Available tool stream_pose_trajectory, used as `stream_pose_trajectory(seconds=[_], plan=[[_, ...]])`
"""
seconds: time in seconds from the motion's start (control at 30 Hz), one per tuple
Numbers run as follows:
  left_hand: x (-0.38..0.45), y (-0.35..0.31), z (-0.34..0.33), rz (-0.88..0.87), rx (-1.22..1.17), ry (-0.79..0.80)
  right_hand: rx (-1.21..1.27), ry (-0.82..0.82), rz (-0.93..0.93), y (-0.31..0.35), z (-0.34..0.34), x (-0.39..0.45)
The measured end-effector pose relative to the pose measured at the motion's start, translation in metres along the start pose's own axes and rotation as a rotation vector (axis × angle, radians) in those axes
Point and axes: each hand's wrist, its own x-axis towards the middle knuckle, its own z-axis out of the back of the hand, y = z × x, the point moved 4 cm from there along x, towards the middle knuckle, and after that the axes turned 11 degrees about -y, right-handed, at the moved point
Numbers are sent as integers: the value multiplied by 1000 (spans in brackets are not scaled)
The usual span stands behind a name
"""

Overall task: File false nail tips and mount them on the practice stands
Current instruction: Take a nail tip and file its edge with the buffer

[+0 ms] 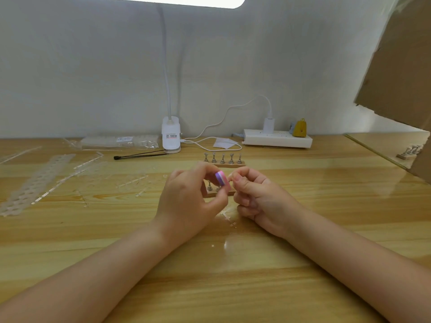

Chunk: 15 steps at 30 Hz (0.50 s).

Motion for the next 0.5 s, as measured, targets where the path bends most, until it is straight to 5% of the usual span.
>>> stream_pose_trajectory(seconds=[0.4,0.5], plan=[[0,10,2,266,-337,-32,26,-11,-2,1,0,0],[-3,9,-3,265,-319,64,16,-4,8,2,0,-1]])
